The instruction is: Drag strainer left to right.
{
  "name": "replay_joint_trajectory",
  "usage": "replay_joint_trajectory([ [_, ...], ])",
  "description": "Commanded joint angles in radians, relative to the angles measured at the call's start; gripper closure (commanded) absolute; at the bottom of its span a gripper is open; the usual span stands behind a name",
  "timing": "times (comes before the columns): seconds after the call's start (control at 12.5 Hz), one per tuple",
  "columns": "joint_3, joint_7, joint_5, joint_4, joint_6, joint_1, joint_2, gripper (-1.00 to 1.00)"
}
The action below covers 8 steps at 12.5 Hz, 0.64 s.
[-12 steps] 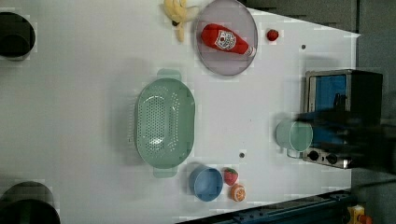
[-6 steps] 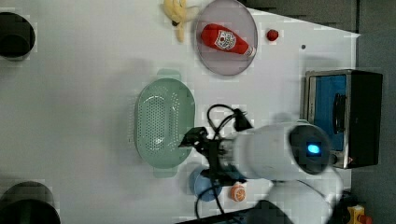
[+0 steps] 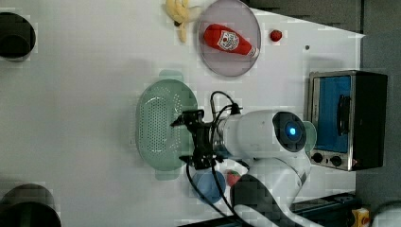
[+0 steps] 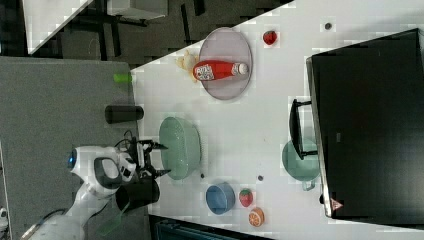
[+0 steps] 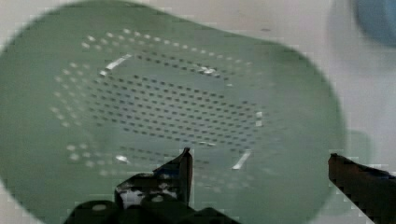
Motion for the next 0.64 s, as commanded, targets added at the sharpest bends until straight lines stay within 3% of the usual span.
replay_joint_trajectory([
  [0.08, -0.021, 0.109, -0.042, -0.025, 0.137, -0.014, 0.066, -1.00],
  [0.64, -0.159, 0.114, -0.110, -0.035, 0.231, 0.053, 0.149, -1.00],
])
